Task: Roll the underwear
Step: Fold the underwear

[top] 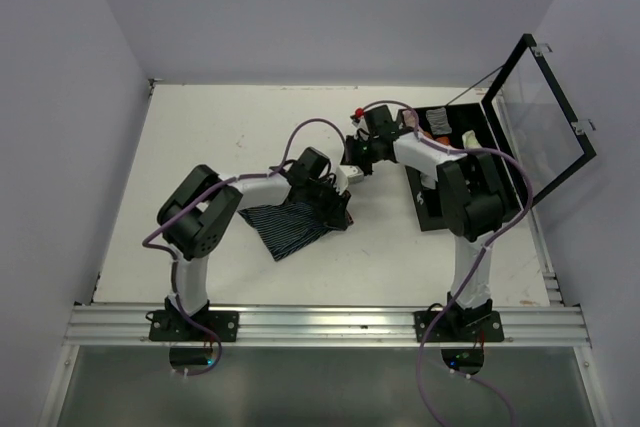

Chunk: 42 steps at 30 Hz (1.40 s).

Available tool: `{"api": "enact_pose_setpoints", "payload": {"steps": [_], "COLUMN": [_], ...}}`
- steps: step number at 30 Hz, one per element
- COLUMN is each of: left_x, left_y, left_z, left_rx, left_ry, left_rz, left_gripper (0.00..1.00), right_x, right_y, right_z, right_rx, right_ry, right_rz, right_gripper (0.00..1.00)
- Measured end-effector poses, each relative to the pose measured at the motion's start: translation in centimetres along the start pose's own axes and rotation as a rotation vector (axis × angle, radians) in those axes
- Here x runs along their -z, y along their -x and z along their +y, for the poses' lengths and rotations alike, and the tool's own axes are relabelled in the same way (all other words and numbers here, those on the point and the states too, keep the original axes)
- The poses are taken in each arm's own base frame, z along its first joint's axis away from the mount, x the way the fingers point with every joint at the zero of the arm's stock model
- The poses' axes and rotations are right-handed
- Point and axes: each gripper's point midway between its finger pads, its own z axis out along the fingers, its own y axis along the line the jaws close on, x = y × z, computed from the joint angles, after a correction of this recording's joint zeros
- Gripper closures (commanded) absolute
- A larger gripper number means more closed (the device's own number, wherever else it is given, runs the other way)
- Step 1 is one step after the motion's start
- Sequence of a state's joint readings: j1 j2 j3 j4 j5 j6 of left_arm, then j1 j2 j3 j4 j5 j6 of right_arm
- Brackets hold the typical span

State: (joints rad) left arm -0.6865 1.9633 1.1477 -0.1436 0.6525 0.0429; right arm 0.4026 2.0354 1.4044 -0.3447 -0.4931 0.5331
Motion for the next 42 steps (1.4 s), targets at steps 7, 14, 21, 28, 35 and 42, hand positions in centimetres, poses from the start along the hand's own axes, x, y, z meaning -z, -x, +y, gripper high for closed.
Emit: {"api": "enact_pose_setpoints", "payload": {"steps": [7,14,21,28,35,42], "left_x": [2.3,8.8,14.2,14.6,15.1,14.9], "left_y": [1.7,7.6,4.1,-7.2,-11.1,-11.6], "left_z": [-0.5,-4.0,-2.9,-1.1,-0.7,-0.3], "left_rx": [-0.045,-0.218,-0.321,-0.321,-0.309,-0.302], "left_ry": [0.025,0.073,0.222,0.257,0.266,0.272], "left_rz": [-0.049,-0.215,-0.156,0.175,0.302,0.327], "left_gripper": [0.45,0.5,0.71,0.78,0.8,0.74], "right_x": [3.2,6.1,6.0,3.2,0.3,0.2], "right_y": [0.1,-1.0,-4.5,-8.9,-10.7,-10.8], "right_z": [0.7,1.8,3.7,3.4,-1.1,-1.4], "right_rx": [0.113,0.179,0.243,0.294,0.247,0.247], "right_ry": [0.019,0.1,0.174,0.163,0.065,0.058], "right_rz": [0.017,0.033,0.123,0.256,0.344,0.349], "right_gripper": [0.94,0.96,0.98,1.0,1.0,1.0]}}
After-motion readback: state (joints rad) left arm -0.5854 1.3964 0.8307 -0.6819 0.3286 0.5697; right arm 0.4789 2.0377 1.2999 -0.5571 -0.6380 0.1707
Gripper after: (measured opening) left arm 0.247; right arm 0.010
